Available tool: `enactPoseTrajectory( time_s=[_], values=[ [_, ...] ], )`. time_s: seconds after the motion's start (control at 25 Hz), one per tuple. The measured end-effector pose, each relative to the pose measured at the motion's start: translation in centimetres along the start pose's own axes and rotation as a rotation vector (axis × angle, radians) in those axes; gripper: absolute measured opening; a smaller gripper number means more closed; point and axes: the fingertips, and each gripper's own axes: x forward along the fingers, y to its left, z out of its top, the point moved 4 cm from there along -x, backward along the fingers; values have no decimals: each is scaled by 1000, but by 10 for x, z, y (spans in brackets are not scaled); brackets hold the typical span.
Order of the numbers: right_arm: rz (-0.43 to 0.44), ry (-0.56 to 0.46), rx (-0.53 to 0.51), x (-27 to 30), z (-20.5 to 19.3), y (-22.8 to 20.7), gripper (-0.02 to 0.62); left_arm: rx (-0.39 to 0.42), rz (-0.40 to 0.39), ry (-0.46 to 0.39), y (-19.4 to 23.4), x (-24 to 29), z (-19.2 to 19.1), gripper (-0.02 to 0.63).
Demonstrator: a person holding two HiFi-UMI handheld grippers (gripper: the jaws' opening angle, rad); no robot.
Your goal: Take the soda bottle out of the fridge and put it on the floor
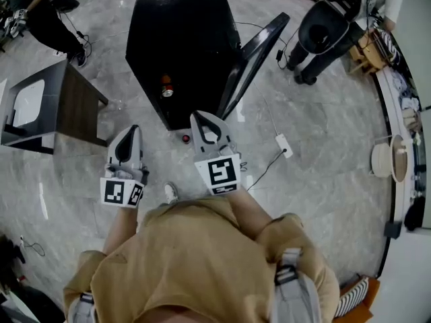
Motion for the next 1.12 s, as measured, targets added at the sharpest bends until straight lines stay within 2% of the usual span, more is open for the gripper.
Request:
enactPoseTrajectory(
  time_s=[0.32, 1.0, 1.12],
  values=[
    [-16, -66, -43, 0, 28, -17, 2, 53, 20, -41, 7, -4, 27, 2],
    [-20, -85, -45, 14, 41, -23, 2, 84, 6, -65, 22, 17, 37, 2],
    [-29, -64, -32, 12, 35, -27, 2, 79, -2, -62, 21, 20, 34, 2]
  ],
)
